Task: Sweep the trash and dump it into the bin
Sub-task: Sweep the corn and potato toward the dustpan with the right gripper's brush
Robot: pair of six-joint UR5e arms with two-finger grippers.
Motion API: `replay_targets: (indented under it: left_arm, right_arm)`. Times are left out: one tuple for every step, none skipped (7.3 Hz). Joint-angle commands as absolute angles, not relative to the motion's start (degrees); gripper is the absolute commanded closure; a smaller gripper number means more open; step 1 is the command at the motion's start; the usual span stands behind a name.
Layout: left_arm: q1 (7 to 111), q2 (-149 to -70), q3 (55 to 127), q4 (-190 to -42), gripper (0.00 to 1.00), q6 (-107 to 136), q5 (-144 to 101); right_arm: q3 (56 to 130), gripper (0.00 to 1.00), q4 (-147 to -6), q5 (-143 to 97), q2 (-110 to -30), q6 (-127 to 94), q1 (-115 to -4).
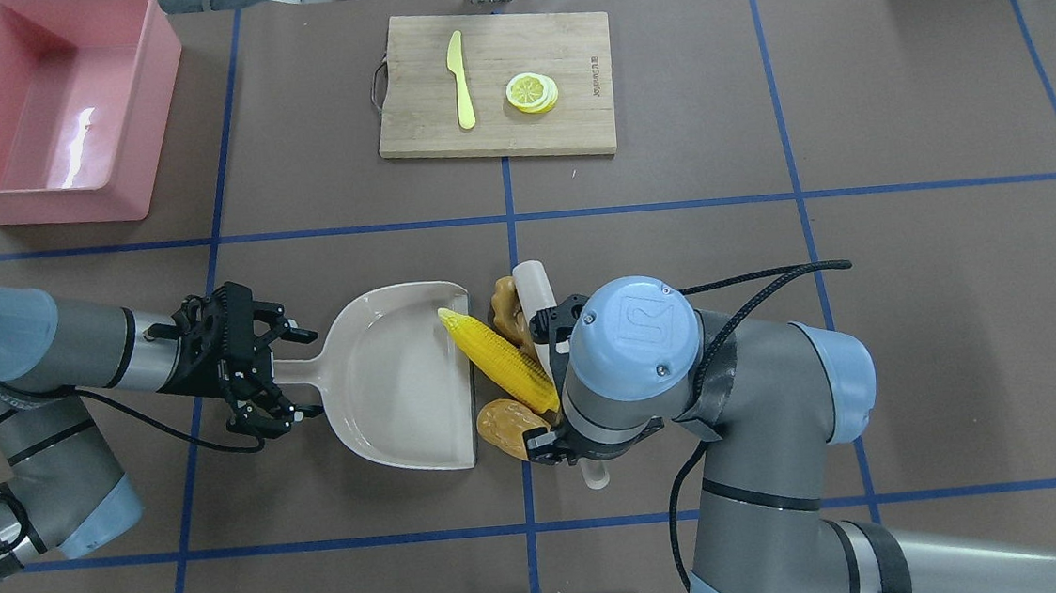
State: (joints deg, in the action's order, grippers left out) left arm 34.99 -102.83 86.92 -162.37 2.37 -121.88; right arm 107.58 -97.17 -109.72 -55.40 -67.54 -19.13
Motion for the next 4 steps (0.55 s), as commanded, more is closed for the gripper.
replay_targets:
  left_arm:
    - [34.89, -102.83, 86.92, -162.25, 0.02, 2.37, -121.47]
    - [34.81, -102.83, 86.92, -162.25, 0.02, 2.37, -121.46]
    - [34.72, -102.83, 86.92, -162.25, 0.02, 2.37, -121.46]
    - [34.72, -102.83, 86.92, -162.25, 0.02, 2.37, -121.46]
  right_arm:
    - [104.79, 1.0, -97.03, -109.78, -51.53, -68.82, -17.85]
    - [103.72, 1.0, -97.99, -110.04, -49.5, -68.64, -17.84]
    - [104.49, 1.0, -99.48, -111.34, -49.66, -67.86, -19.06]
    - [107.11, 1.0, -102.1, -112.05, -50.44, -67.42, -20.55]
